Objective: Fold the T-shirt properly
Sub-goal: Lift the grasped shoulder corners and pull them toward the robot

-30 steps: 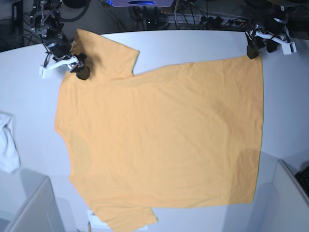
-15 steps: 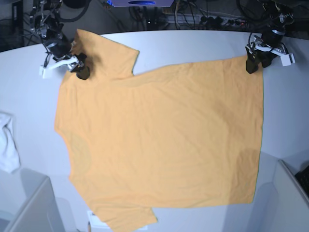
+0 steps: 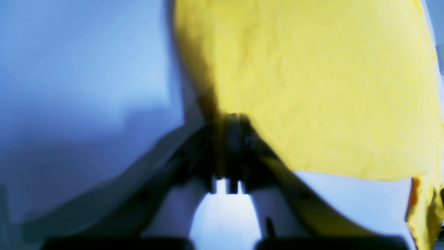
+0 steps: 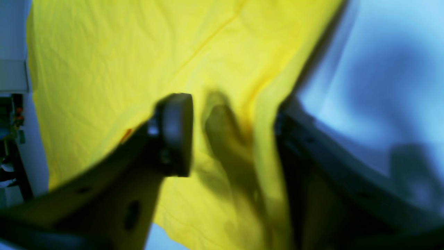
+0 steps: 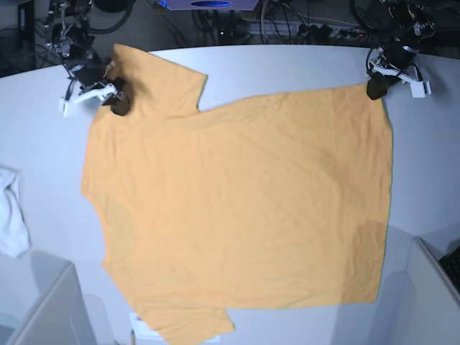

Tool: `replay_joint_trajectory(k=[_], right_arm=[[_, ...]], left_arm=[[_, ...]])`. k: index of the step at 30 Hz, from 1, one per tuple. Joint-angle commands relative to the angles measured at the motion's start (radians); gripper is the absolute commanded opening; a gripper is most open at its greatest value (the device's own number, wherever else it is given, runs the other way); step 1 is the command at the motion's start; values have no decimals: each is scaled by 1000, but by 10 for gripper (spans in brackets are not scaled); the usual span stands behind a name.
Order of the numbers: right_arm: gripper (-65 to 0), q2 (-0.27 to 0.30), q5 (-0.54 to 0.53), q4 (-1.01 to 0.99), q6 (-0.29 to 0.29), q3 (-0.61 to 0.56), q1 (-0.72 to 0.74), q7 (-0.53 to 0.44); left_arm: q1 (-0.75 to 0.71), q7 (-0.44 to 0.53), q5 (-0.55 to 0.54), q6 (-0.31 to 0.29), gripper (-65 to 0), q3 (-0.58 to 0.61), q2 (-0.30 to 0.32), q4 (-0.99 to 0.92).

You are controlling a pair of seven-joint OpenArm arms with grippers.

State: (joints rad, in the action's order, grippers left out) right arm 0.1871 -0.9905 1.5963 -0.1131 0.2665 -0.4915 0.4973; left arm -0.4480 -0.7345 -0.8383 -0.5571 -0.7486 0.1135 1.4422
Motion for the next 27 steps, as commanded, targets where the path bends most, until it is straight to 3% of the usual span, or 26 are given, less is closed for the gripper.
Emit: replay_joint_trajectory(k=[1, 3, 4, 14, 22, 27], right_arm=[[-515, 7, 17, 2, 20, 1, -2, 34], [-627, 7, 17, 0, 20, 1, 0, 34], [-650, 7, 17, 0, 20, 1, 0, 34], [-650, 1, 12, 91, 29, 1, -65, 42], [-650, 1, 12, 229, 29, 1, -169, 41], [-650, -1, 12, 329, 29, 0, -160, 41]], left_arm=[[-8, -59, 55, 19, -650, 4, 5, 2], [-8, -61, 55, 19, -650, 4, 5, 7], [-8, -61, 55, 19, -650, 4, 8, 7], [-76, -59, 64, 24, -650, 1, 53, 118], [-134, -61, 64, 24, -650, -78, 73, 228], [-162, -63, 64, 25, -650, -41, 84, 315]])
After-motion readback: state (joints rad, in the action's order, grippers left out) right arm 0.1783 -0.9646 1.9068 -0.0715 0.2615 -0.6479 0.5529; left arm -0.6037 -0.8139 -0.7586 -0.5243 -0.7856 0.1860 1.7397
